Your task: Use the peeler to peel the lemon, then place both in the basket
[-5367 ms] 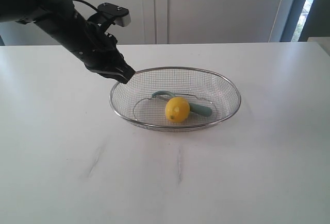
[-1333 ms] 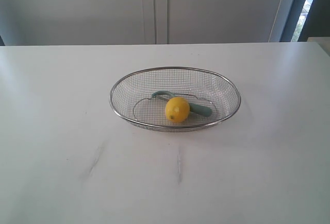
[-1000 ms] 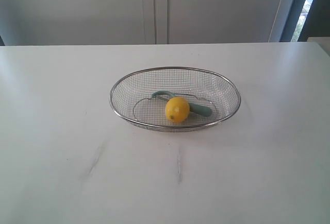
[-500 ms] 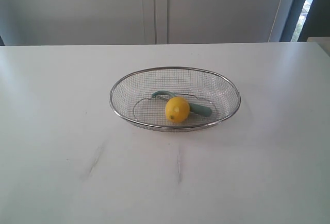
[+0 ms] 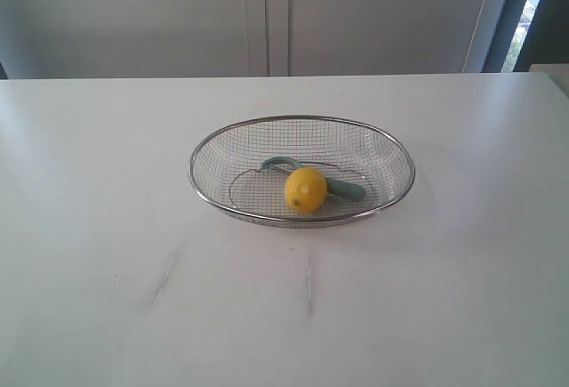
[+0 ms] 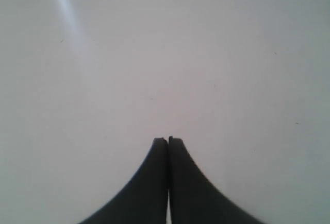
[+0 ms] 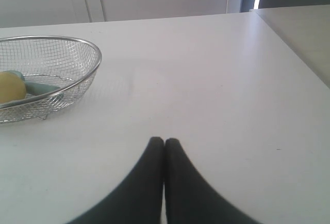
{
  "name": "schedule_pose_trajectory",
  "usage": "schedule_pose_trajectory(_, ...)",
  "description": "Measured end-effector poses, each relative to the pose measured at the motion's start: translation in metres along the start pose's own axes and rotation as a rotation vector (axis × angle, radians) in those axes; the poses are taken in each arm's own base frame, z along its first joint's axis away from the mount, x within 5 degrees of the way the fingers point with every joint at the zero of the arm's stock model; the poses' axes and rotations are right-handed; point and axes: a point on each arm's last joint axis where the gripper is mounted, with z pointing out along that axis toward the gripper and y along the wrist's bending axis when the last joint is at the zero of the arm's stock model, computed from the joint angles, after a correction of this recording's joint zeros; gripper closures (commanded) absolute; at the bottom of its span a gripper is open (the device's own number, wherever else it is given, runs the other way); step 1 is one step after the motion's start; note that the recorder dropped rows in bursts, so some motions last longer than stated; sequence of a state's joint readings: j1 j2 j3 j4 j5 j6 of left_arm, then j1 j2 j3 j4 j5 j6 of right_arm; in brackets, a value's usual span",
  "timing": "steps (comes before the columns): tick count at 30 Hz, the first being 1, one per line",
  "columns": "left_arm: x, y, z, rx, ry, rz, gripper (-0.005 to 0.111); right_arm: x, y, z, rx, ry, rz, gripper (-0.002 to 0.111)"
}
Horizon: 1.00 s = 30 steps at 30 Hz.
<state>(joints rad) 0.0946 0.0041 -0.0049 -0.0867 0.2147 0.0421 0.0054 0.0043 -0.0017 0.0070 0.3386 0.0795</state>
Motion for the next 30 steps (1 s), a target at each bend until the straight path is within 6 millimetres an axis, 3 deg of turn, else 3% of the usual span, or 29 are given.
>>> schedule_pose_trajectory(7,0.0003,-0.0031,-0.0003,0.074,-0.001,0.100,0.107,0.0000,0.0000,0.0000,0.000,0.000,0.000,0.108)
schedule_pose_trajectory(30,0.0004,-0.0031,-0.0003,0.074,-0.001,0.104,0.107,0.0000,0.0000,0.0000,0.000,0.000,0.000,0.108)
